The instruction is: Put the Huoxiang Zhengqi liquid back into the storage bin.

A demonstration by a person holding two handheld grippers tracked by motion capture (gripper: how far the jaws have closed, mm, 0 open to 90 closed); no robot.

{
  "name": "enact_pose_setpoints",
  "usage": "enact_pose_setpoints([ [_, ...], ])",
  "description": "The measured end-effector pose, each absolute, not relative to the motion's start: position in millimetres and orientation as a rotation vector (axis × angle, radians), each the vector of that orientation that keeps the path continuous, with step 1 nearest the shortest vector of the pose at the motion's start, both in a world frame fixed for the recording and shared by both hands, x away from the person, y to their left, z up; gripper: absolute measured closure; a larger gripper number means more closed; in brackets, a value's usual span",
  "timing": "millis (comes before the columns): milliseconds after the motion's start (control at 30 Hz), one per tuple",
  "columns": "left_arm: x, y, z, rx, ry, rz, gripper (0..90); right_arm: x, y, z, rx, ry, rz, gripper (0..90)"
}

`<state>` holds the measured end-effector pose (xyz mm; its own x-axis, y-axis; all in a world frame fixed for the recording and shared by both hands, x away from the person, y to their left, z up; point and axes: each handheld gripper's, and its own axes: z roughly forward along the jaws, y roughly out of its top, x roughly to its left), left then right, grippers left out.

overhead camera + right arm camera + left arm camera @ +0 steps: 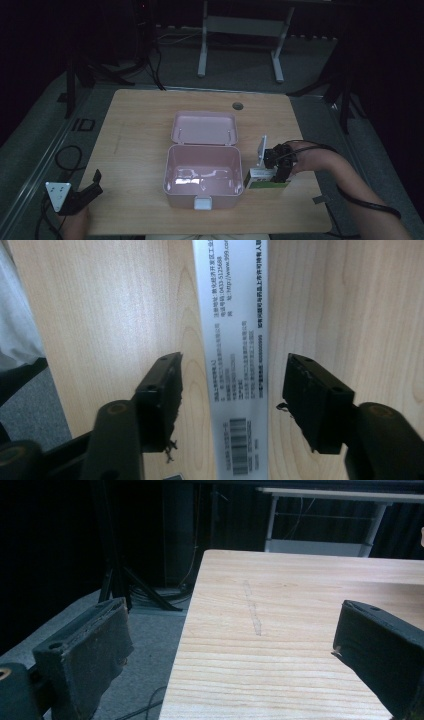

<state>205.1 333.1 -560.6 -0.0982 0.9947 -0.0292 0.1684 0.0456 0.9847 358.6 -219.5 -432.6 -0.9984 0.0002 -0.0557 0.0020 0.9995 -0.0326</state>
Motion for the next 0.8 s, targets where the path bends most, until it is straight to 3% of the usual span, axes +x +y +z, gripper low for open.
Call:
enact_pose_setpoints([
  [133, 205, 333, -561, 1.261, 1.422, 1.166, 2.5, 362, -219, -442, 0.010, 3.109, -0.070, 43.2],
  [467, 205, 333, -561, 1.265, 1.423, 1.171, 2.5, 365, -218, -453, 0.039, 3.115, -0.083, 60.2],
  [800, 205, 333, -561, 1.264, 1.425, 1.171, 2.5, 365, -216, -448, 0.049, 3.135, -0.134, 61.9],
])
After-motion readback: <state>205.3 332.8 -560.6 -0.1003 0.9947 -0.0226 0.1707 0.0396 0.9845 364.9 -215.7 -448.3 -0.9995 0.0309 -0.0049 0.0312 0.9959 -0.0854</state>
